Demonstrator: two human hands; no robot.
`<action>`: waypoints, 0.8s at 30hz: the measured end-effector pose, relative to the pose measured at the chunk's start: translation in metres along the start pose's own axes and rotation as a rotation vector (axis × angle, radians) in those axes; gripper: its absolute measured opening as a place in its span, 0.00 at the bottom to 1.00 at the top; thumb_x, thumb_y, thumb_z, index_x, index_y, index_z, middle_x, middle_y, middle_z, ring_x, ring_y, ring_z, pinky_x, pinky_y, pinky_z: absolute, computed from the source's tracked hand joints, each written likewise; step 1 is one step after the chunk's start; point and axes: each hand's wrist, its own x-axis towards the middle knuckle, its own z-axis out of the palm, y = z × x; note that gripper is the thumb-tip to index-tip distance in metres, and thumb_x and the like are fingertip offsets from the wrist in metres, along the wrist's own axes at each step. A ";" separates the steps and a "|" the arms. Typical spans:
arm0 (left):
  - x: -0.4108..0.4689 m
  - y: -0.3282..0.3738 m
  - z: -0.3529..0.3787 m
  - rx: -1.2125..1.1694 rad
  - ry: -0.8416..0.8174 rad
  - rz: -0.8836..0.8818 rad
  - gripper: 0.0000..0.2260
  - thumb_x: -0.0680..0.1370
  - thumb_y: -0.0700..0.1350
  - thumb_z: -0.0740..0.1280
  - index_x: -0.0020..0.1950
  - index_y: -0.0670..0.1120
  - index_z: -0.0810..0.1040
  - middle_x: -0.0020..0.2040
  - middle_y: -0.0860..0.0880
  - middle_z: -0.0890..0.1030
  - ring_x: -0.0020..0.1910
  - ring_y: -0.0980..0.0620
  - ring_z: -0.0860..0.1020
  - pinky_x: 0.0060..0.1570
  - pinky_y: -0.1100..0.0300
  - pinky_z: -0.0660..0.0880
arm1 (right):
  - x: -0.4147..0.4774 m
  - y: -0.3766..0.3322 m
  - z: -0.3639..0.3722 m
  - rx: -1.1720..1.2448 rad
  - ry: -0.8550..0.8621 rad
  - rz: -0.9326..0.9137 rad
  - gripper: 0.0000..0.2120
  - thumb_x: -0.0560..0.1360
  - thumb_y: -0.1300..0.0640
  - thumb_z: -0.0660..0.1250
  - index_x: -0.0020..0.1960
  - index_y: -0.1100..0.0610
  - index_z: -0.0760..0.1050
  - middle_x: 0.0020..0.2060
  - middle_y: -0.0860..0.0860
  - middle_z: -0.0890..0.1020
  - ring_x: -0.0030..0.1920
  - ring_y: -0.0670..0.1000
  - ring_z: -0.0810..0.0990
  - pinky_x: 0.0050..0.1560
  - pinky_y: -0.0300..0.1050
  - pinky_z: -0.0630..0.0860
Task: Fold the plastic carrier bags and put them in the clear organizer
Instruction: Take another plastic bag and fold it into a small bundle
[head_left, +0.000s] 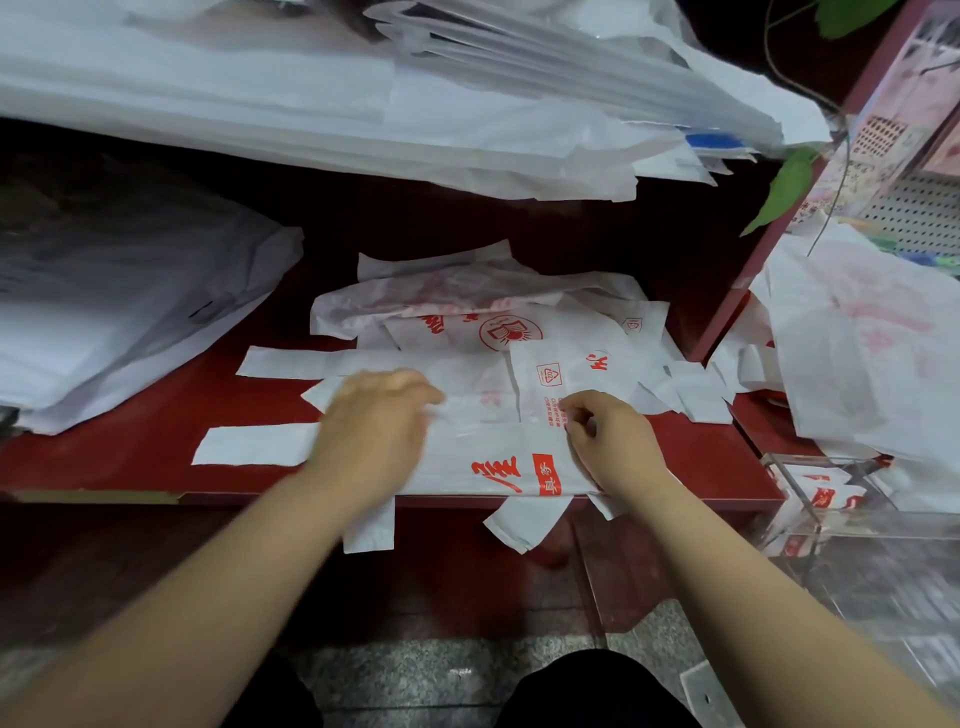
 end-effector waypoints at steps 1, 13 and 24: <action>-0.004 0.017 0.005 -0.029 0.030 0.093 0.11 0.69 0.39 0.63 0.44 0.46 0.84 0.45 0.48 0.83 0.42 0.46 0.82 0.45 0.51 0.77 | 0.000 -0.001 0.001 -0.004 0.003 0.006 0.13 0.76 0.62 0.60 0.59 0.58 0.75 0.54 0.53 0.80 0.53 0.54 0.76 0.50 0.42 0.67; 0.003 0.067 0.035 -0.018 -0.539 -0.002 0.21 0.83 0.50 0.47 0.76 0.53 0.51 0.77 0.52 0.48 0.75 0.54 0.45 0.71 0.56 0.39 | 0.020 0.000 -0.015 0.454 0.035 0.232 0.14 0.76 0.59 0.65 0.59 0.63 0.74 0.52 0.56 0.78 0.48 0.48 0.73 0.43 0.32 0.62; 0.006 0.065 0.028 -0.015 -0.572 -0.028 0.19 0.82 0.51 0.48 0.74 0.57 0.58 0.76 0.51 0.55 0.75 0.49 0.49 0.72 0.49 0.44 | 0.039 -0.012 -0.014 0.458 -0.233 0.310 0.17 0.73 0.67 0.64 0.26 0.60 0.68 0.24 0.51 0.71 0.28 0.47 0.68 0.29 0.34 0.64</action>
